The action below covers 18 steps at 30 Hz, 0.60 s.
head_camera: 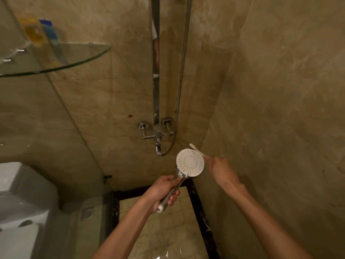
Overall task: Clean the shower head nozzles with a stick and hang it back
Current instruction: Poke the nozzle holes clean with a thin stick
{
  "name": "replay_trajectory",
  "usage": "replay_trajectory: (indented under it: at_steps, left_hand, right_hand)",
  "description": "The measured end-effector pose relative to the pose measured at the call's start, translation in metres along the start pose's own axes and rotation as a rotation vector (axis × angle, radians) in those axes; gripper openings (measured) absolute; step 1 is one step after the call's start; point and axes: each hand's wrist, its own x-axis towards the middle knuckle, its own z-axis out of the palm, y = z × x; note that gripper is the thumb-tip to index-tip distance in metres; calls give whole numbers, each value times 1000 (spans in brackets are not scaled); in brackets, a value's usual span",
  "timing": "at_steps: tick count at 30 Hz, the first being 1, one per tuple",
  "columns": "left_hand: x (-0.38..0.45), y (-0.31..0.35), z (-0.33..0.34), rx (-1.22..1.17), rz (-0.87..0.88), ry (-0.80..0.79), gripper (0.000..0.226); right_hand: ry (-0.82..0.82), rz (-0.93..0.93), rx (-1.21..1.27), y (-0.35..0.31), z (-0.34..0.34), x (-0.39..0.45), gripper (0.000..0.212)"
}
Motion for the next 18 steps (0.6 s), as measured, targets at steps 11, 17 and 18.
replay_trajectory:
  at_steps: [11,17,18]
  left_hand:
    - [-2,-2,-4,-18,-6,6,16]
    - [-5,2,-1,-28,-2,15,15]
    - [-6,2,-2,-30,-5,21,15]
  right_hand:
    - [2,-73,-105,-10,4,-15,43]
    - [32,-112,-115,-18,16,-22,48]
    - [40,-156,-155,-21,22,-31,50]
